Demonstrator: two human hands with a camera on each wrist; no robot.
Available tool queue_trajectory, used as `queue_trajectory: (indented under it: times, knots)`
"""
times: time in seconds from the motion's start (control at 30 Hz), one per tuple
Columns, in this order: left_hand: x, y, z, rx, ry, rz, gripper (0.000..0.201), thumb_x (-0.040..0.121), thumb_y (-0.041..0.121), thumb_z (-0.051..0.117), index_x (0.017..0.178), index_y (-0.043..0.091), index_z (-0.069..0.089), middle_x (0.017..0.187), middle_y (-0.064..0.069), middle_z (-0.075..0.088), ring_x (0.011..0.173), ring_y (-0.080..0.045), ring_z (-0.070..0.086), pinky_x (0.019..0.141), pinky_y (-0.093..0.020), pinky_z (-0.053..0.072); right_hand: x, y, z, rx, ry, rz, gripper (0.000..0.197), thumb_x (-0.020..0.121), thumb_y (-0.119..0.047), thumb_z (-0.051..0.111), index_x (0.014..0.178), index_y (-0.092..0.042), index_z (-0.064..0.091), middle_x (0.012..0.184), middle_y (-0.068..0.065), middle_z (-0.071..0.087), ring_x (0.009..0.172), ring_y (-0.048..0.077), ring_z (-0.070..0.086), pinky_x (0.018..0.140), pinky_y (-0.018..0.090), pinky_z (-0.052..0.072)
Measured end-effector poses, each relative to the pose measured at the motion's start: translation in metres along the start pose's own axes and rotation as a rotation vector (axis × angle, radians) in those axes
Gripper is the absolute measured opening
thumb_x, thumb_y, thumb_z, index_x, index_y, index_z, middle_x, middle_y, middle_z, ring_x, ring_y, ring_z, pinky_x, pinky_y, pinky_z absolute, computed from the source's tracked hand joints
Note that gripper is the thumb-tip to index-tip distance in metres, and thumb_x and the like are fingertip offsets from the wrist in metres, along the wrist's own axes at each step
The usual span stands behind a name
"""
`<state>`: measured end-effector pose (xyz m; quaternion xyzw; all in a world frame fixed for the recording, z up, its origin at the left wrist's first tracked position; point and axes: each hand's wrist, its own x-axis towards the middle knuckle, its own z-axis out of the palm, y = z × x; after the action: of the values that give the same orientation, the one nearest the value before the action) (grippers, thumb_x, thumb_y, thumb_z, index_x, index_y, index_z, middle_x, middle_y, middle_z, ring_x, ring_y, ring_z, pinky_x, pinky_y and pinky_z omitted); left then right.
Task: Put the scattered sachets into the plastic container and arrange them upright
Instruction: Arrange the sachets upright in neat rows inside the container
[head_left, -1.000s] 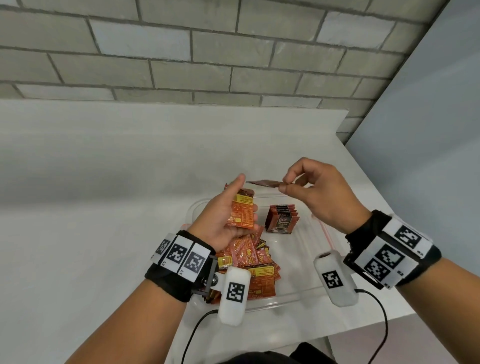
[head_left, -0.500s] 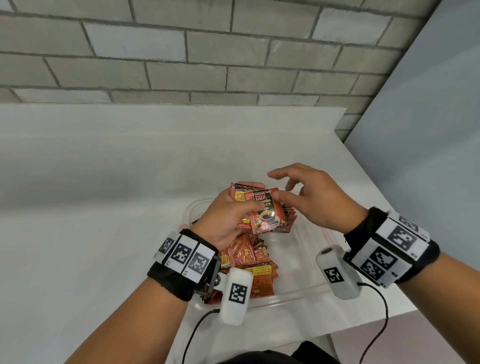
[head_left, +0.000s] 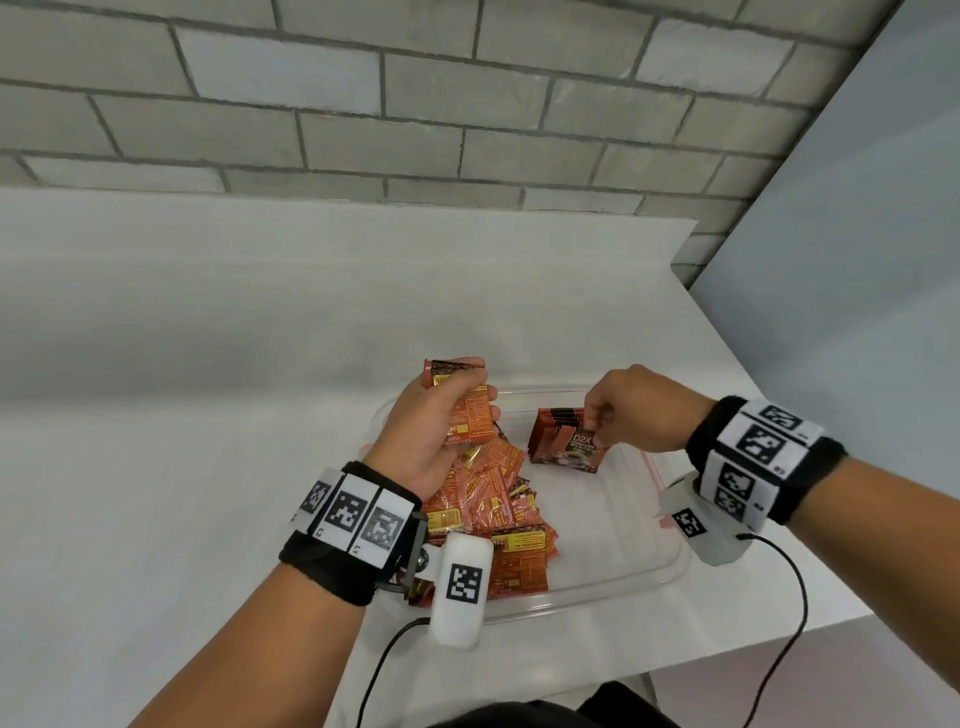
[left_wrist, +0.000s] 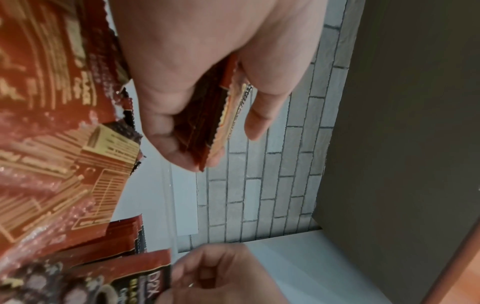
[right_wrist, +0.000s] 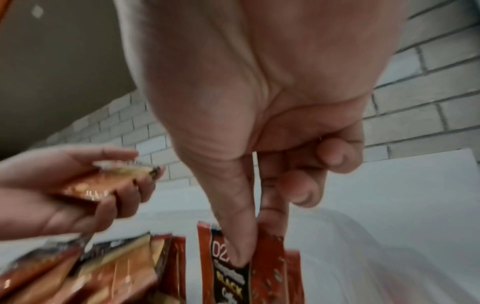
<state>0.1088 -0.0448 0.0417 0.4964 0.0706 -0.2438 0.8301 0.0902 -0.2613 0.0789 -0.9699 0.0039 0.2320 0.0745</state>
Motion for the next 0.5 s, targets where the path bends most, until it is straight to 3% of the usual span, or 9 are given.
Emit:
queue_trajectory:
  times: [0.1,0.27,0.5]
  knots:
    - [-0.001,0.001,0.0,-0.013,-0.018,-0.006,0.017,0.089,0.014,0.061,0.106,0.014,0.063,0.078,-0.006,0.069,0.066,-0.018,0.065,0.062,-0.03,0.051,0.01,-0.001,0.009,-0.091,-0.007,0.016,0.008,0.08,-0.015,0.07,0.087,-0.018,0.07,0.083,-0.002,0.064,0.079,0.017,0.061,0.071,0.028,0.05]
    - [-0.001,0.002,-0.003,-0.026,-0.015,-0.007,0.022,0.089,0.015,0.062,0.11,0.012,0.062,0.077,-0.005,0.069,0.066,-0.017,0.066,0.065,-0.032,0.051,0.017,-0.004,0.017,-0.195,-0.018,0.002,0.011,0.082,-0.018,0.068,0.092,-0.021,0.071,0.095,0.002,0.066,0.085,0.023,0.063,0.068,0.029,0.048]
    - [-0.001,0.005,-0.005,-0.045,-0.02,-0.013,0.024,0.09,0.015,0.061,0.114,0.01,0.062,0.077,-0.006,0.069,0.067,-0.019,0.066,0.065,-0.031,0.051,0.022,-0.01,0.018,-0.291,0.0,0.0,0.013,0.083,-0.017,0.066,0.095,-0.022,0.07,0.098,0.003,0.063,0.082,0.022,0.06,0.056,0.023,0.035]
